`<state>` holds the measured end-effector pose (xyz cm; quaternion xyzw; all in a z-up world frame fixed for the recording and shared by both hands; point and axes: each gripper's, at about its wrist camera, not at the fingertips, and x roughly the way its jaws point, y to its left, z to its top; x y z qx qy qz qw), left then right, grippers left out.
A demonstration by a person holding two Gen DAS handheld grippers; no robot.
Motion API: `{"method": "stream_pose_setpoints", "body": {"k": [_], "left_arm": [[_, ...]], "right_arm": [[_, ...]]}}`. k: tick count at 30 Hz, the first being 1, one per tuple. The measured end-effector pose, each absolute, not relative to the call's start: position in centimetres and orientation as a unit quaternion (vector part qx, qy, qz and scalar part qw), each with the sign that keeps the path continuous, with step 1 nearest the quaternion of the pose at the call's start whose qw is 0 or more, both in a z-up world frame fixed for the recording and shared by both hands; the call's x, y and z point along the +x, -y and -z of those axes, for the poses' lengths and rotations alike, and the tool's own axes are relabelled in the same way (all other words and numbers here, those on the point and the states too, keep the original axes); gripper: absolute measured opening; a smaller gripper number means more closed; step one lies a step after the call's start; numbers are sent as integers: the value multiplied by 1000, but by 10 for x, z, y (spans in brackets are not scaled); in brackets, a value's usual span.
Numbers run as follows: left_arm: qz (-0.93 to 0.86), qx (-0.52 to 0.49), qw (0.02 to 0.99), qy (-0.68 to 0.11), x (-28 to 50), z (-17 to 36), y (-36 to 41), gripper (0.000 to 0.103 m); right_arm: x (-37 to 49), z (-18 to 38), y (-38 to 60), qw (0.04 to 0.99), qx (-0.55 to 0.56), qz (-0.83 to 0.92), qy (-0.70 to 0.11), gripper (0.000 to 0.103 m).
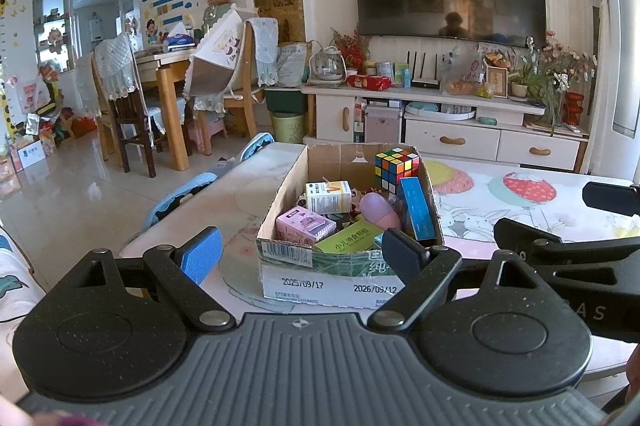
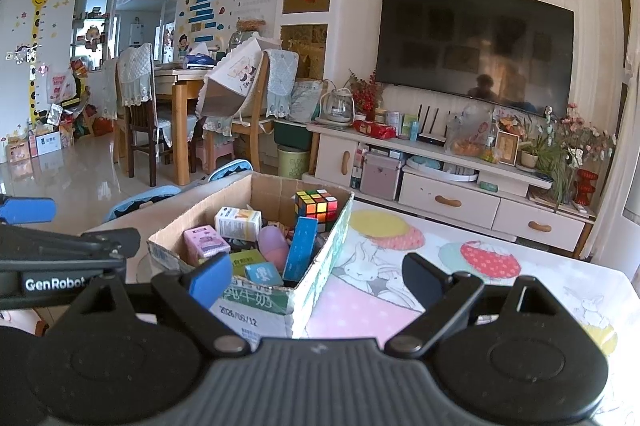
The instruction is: Organize rigid objects
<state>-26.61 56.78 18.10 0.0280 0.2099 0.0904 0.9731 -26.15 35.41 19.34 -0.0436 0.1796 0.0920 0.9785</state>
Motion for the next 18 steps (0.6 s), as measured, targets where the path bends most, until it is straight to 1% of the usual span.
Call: {"method": "stream_pose_setpoints", "body": {"k": [18], "left_arm": [[-88,27,973,-212,-267,-182,-565,103]], "right_arm": [[-261,-193,-352,978,-45,-91,-180,92]]}}
